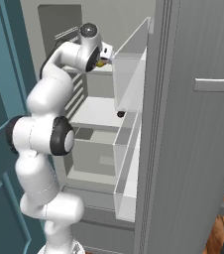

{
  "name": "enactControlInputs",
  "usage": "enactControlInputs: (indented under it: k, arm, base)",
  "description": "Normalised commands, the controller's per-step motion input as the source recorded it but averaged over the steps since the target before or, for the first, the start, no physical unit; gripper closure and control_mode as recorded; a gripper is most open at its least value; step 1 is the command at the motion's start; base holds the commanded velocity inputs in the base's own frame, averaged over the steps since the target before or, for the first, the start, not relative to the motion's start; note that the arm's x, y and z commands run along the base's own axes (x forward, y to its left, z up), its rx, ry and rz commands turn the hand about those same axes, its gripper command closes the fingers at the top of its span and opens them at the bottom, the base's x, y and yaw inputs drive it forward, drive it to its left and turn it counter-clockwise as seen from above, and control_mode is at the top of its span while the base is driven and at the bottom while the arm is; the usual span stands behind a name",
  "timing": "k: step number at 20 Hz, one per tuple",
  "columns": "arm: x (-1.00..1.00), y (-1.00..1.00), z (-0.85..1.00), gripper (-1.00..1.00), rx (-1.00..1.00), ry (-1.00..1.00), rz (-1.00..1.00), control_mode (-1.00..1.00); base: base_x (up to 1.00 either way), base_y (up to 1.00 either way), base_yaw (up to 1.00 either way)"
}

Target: Move the eggplant and pear from the top shelf to the second highest shelf to make space. Then, place the pitcher from the counter on the cleared top shelf.

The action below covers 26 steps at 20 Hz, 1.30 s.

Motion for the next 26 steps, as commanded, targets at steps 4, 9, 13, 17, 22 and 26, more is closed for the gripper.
enactControlInputs:
  k: [4, 9, 13, 17, 22, 26]
  arm:
    - [0.49, 0.06, -0.1, -1.0, 0.0, 0.03, 0.0, -1.0]
    - [0.48, 0.11, -0.11, -1.0, 0.0, 0.02, 0.0, -1.0]
    - [0.47, 0.05, -0.14, -1.0, 0.0, 0.02, 0.0, -1.0]
    - [0.46, 0.0, -0.15, -1.0, 0.0, 0.0, 0.0, -1.0]
    - [0.39, 0.0, -0.19, 1.0, 0.0, 0.0, 0.0, -1.0]
    - [0.27, 0.0, -0.29, 1.0, 0.0, 0.0, 0.0, -1.0]
  base:
    - [0.0, 0.0, 0.0]
    - [0.0, 0.0, 0.0]
    - [0.0, 0.0, 0.0]
    - [0.0, 0.0, 0.0]
    - [0.0, 0.0, 0.0]
    - [0.0, 0.0, 0.0]
